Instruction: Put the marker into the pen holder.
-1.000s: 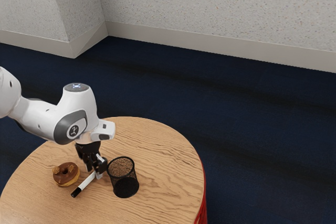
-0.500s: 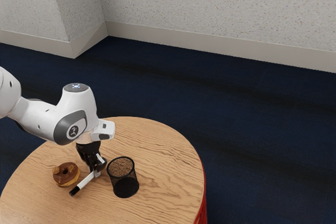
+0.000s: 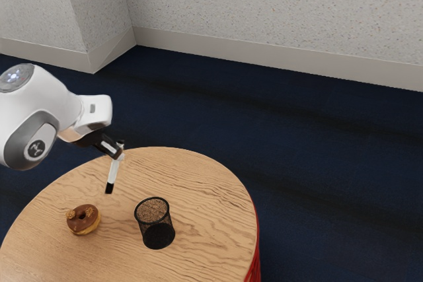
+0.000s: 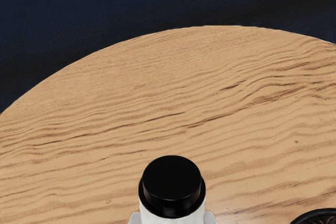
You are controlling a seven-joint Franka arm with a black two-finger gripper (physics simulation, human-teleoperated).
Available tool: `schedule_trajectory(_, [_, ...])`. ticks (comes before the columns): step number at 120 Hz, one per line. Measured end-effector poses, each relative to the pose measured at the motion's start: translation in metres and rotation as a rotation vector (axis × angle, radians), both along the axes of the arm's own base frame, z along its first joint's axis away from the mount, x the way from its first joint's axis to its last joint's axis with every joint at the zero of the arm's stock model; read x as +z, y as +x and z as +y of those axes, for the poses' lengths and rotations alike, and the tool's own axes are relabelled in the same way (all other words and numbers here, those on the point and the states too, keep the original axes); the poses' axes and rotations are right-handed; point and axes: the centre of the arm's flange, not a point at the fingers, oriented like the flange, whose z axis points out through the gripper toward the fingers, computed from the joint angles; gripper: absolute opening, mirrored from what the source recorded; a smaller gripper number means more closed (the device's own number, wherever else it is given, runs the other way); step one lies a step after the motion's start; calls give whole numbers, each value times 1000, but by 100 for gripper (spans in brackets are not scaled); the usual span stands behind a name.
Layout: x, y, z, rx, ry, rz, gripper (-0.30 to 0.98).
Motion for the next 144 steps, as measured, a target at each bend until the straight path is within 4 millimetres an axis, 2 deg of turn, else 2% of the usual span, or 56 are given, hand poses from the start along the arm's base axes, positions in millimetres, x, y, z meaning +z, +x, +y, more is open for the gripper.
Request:
schedule_trajectory(12, [16, -5, -27, -51, 20, -60, -2])
schedule_trajectory(21, [16, -7, -53, -89, 24, -74, -2])
schedule_trajectory(28, [16, -9, -65, -104, 22, -81, -2])
schedule_trajectory(55, [-7, -18, -97, -135, 5, -46, -2])
schedule_trajectory(79, [-35, -18, -99, -127, -10, 18, -1])
schedule_trajectory(110, [-47, -14, -98, -121, -16, 46, -1])
schedule_trajectory(129, [-52, -12, -98, -121, -18, 60, 32])
schedule_trajectory(144, [-55, -12, -97, -122, -17, 69, 48])
